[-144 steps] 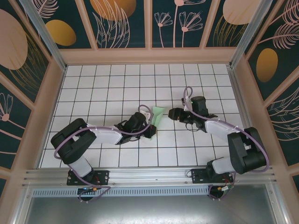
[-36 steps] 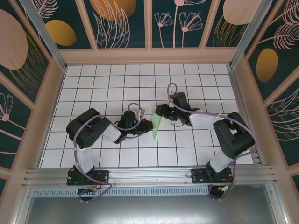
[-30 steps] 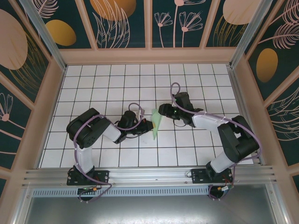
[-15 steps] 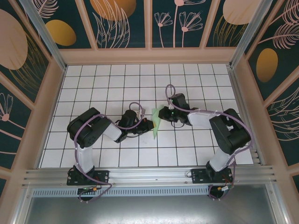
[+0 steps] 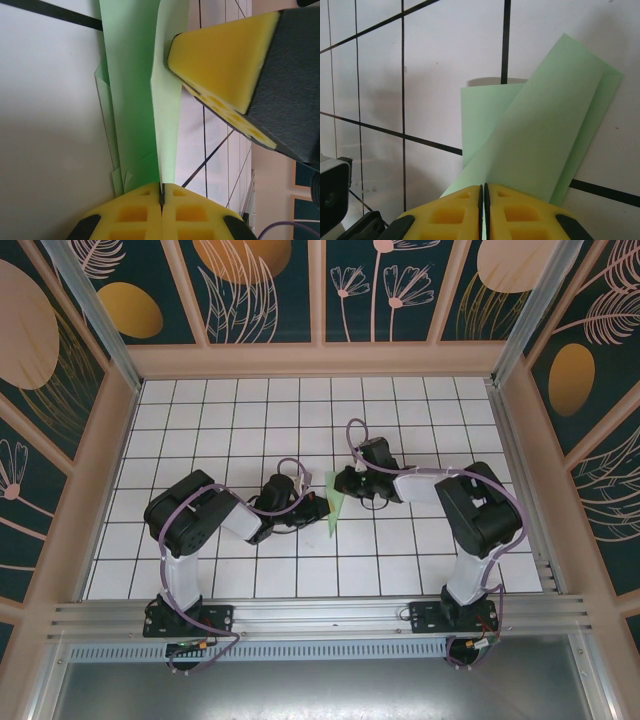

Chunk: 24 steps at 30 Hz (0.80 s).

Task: Fold a paper plane with a square sheet of paper (fold left side to right side)
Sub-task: Fold the wing for the fifth time at the center of the table.

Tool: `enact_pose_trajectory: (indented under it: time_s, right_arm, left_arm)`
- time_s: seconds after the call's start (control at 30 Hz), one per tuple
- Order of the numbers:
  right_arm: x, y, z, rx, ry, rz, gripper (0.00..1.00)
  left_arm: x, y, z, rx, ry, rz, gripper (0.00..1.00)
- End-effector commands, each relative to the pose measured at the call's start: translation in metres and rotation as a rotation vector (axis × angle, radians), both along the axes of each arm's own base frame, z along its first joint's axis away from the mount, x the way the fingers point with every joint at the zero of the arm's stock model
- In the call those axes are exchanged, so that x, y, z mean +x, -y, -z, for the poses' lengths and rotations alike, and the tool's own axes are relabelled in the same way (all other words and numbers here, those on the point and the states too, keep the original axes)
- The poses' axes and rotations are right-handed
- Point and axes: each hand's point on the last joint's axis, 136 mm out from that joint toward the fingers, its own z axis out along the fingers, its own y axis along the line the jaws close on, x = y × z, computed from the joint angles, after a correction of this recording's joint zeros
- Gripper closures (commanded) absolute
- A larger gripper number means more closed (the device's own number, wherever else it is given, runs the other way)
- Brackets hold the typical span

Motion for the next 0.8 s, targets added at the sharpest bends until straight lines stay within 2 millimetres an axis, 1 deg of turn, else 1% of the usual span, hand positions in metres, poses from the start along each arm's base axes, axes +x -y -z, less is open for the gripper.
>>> enact_pose_trajectory:
  time_s: [0.0,0.3,0.53,0.63,0.77]
  right_arm:
    - [0.006,-0.002,0.002,-0.028,0.017,-0.009,0.86]
    - [0.005,0.004,0.016,-0.074,-0.005,0.006,0.86]
    - [-0.001,0.013,0.037,-0.135,-0.071,0.017,0.87]
    - [-0.007,0.020,0.044,-0.172,-0.099,0.029,0.88]
    - [-0.016,0.028,0.053,-0.199,-0.126,0.038,0.88]
  left_arm:
    - [-0.001,-0.013,0.030,0.093,-0.050,-0.030,0.97]
    - [0.000,-0.016,0.034,0.104,-0.066,-0.044,0.98]
    - [0.000,-0.016,0.032,0.098,-0.061,-0.042,0.97]
    - [0.000,-0.016,0.026,0.084,-0.044,-0.046,0.94]
    - [0.004,-0.019,0.006,0.068,0.009,-0.064,0.84]
